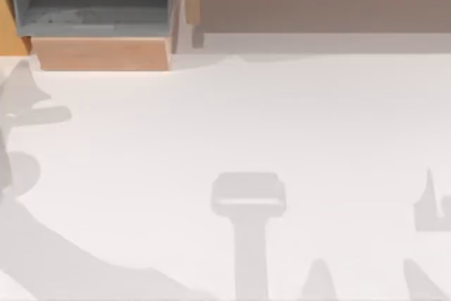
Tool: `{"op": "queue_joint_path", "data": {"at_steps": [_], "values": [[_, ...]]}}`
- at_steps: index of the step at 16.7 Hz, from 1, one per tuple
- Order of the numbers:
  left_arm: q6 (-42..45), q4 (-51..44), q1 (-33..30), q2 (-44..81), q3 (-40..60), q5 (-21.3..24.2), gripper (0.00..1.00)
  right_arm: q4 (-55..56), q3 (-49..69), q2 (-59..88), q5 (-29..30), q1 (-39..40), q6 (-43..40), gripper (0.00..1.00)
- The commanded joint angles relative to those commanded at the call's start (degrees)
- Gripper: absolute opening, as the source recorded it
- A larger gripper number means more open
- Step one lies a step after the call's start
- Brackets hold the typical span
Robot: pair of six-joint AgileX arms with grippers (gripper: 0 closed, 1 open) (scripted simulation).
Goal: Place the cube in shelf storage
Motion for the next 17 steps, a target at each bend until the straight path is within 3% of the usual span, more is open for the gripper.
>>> {"op": "queue_joint_path", "data": {"at_steps": [8, 17], "values": [[2.27, 2.31, -0.02, 2.39, 2.62, 0.11, 1.00, 0.00, 0.00, 0.00, 0.00, 0.00, 0.00, 1.00], [2.23, -1.15, -1.48, 5.46, 9.18, -1.32, 1.00, 0.00, 0.00, 0.00, 0.00, 0.00, 0.00, 1.00]]}}
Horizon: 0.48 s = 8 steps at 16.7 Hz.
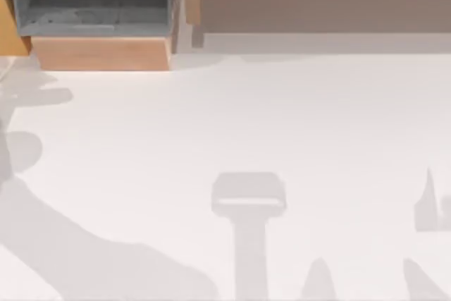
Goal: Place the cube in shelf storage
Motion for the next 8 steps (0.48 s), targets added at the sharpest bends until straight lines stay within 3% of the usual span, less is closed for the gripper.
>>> {"op": "queue_joint_path", "data": {"at_steps": [3, 8], "values": [[0.00, 0.00, 0.00, 0.00, 0.00, 0.00, 1.00, 0.00, 0.00, 0.00, 0.00, 0.00, 0.00, 1.00], [0.00, 0.00, 0.00, 0.00, 0.00, 0.00, 0.62, 0.00, 0.00, 0.00, 0.00, 0.00, 0.00, 1.00]]}}
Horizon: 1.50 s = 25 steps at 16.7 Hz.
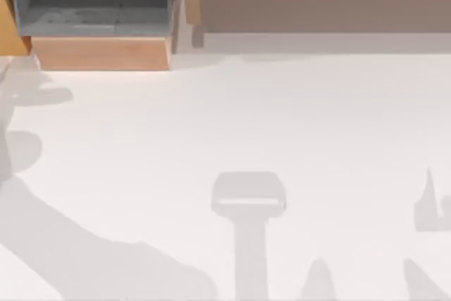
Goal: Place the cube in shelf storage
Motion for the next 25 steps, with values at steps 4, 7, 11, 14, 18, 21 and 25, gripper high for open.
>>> {"op": "queue_joint_path", "data": {"at_steps": [4, 7, 11, 14, 18, 21, 25], "values": [[0.00, 0.00, 0.00, 0.00, 0.00, 0.00, 0.32, 0.00, 0.00, 0.00, 0.00, 0.00, 0.00, 1.00], [0.00, 0.00, 0.00, 0.00, 0.00, 0.00, 0.10, 0.00, 0.00, 0.00, 0.00, 0.00, 0.00, 1.00], [0.00, 0.00, 0.00, 0.00, 0.00, 0.00, 0.00, 0.00, 0.00, 0.00, 0.00, 0.00, 0.00, 1.00], [0.00, 0.00, 0.00, 0.00, 0.00, 0.00, 0.00, 0.00, 0.00, 0.00, 0.00, 0.00, 0.00, 1.00], [-0.28, -0.42, 0.24, 0.39, -0.26, 0.10, 0.00, 0.00, 0.00, 0.00, 0.00, 0.00, 0.00, 1.00], [-0.22, 1.74, 1.25, -1.63, -4.41, 1.21, 0.00, 0.00, 0.00, 0.00, 0.00, 0.00, 0.00, 1.00], [-0.26, 6.55, 3.59, -5.75, -13.94, 3.32, 0.00, 0.00, 0.00, 0.00, 0.00, 0.00, 0.00, 1.00]]}}
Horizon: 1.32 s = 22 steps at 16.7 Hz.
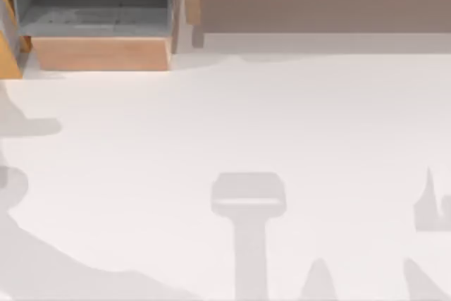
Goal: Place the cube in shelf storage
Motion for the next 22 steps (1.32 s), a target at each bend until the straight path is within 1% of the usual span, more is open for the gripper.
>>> {"op": "queue_joint_path", "data": {"at_steps": [2, 8, 14, 20, 22], "values": [[0.15, 1.34, 0.64, -0.98, -1.93, 0.62, 0.00, 0.00, 0.00, 0.00, 0.00, 0.00, 0.00, 1.00], [0.24, 1.75, 0.83, -1.18, -2.77, 1.02, 0.00, 0.00, 0.00, 0.00, 0.00, 0.00, 0.00, 1.00], [0.33, 7.95, 5.20, -6.06, -14.53, 5.16, 0.00, 0.00, 0.00, 0.00, 0.00, 0.00, 0.00, 1.00], [0.54, 8.89, 5.74, -6.56, -15.67, 5.82, 0.00, 0.00, 0.00, 0.00, 0.00, 0.00, 0.00, 1.00], [0.75, 10.20, 7.05, -7.36, -17.81, 7.24, 0.00, 0.00, 0.00, 0.00, 0.00, 0.00, 0.00, 1.00]]}}
